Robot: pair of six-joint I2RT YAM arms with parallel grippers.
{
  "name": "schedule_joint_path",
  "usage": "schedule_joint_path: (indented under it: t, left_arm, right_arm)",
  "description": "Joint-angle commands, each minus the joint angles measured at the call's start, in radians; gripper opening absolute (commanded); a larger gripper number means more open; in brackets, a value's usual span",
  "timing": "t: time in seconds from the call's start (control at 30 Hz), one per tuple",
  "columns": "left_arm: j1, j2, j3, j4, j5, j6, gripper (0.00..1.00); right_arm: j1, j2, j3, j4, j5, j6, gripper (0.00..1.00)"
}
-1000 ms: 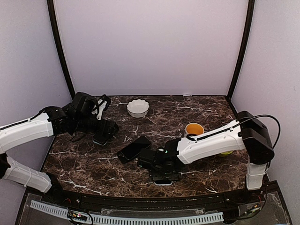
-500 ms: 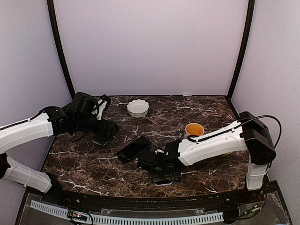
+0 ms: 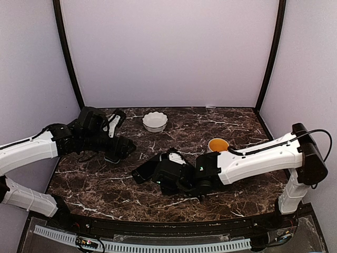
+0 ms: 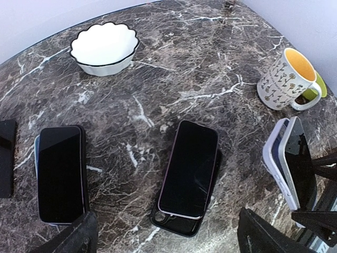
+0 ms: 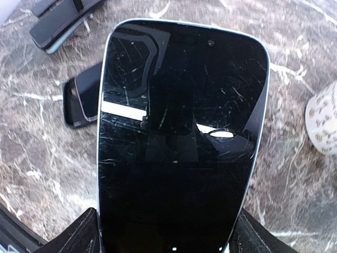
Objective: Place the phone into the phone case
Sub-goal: Pick up the phone with the phone case at the center of the board, then press the corner of the phone case at the top left corner of the phone case.
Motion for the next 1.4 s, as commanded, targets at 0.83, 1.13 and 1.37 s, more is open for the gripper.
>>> schedule_joint_path:
  t: [0.83, 1.13, 1.37]
  left_arm:
    - [-0.157, -0.169, -0.190, 0.720, 0.225, -0.307, 0.85]
    - [-0.173, -0.156, -0.172, 0.717, 0.199, -0.277, 0.33]
    - [-0.178, -0.149, -0.177, 0.714, 0.226, -0.278, 0.09]
  right_arm:
    - [0.081, -0.151, 0.019, 0.693, 0.325, -0.630, 0.28]
    - [0.084, -0.147, 0.021, 0.679, 0.320, -0.631, 0.28]
    - [0.084, -0.141, 0.032, 0.676, 0.319, -0.636, 0.27]
